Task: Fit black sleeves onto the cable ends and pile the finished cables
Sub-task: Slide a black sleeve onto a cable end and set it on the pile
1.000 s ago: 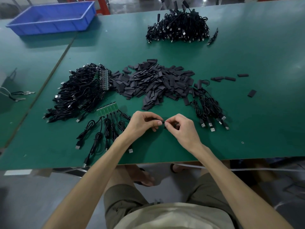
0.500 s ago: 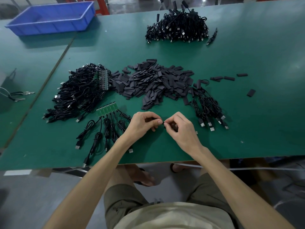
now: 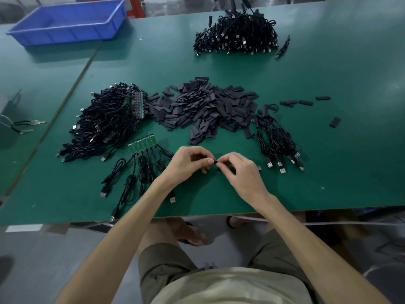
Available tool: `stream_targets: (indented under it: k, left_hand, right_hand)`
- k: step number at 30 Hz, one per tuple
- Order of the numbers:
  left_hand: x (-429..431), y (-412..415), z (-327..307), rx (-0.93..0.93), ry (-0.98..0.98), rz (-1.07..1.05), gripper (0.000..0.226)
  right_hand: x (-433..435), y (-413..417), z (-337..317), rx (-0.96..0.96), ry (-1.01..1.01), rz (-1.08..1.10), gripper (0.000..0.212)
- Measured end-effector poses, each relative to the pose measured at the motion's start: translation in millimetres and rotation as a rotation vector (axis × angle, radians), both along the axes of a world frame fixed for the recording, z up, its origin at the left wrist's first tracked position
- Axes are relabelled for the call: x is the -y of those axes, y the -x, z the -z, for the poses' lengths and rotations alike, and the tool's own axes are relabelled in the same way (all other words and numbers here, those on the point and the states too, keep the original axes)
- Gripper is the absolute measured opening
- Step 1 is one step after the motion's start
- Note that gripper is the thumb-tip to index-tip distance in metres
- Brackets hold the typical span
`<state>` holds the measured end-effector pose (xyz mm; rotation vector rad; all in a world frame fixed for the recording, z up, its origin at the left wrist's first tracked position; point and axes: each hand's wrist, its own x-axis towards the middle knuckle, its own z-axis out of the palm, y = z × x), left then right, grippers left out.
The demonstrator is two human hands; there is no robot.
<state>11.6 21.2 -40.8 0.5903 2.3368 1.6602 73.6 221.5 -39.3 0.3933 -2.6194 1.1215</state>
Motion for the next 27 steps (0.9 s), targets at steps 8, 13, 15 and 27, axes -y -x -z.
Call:
stream_targets:
  k: [8,13,15,27]
  left_hand:
    - [0,4,-3,0.046,0.024,0.056,0.013]
    - [-1,1,-3,0.055,0.010,0.044,0.014]
    - [-2,-1,-3,0.048,0.008,0.035,0.014]
    - [-3,-9,-1,0.081,-0.233,-0.049,0.016]
  right_hand:
    - [0,-1,-2,-0.029,0.002,0.004,0.010]
    - [-1,1,0,0.011,0.045,0.007,0.009]
    - [-2,3,2,0.052,0.088,0.016,0.008]
    - [-6,11,7,0.266,0.342,0.038,0.003]
